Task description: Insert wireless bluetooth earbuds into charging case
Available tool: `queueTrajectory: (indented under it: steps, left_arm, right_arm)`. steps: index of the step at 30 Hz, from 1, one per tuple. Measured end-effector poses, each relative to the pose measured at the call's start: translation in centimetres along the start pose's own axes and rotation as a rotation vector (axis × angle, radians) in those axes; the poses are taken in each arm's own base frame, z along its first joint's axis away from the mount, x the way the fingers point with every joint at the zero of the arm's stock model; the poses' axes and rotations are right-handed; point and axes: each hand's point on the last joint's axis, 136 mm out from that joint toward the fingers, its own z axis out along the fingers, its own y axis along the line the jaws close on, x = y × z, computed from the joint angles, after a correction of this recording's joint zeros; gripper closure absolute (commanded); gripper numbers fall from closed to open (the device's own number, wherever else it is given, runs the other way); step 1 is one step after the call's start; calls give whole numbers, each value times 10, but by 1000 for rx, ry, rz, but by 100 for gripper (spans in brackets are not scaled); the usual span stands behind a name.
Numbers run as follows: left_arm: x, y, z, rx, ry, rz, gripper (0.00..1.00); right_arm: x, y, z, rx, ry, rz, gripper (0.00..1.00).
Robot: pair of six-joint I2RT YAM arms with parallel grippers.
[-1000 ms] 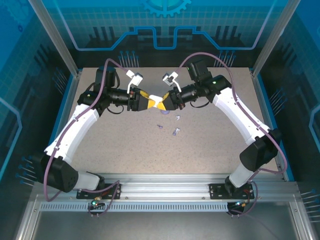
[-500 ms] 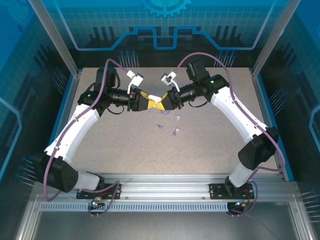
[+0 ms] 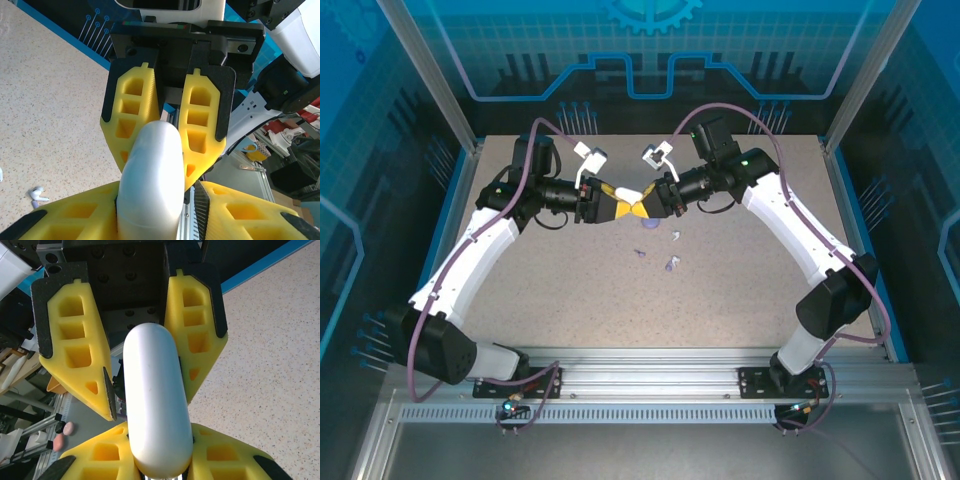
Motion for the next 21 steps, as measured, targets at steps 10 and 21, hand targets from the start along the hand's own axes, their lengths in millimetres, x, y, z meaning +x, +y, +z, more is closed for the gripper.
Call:
queueTrajectory:
  steps: [10,21]
  left_arm:
    - [0,3,0,-13,-1,2,78]
    - [-3,8,0,-45,-10,4,94]
  right_arm:
    - [-2,1,0,-7,-6,9,78]
    - [1,-7,-1,44,-7,2,38]
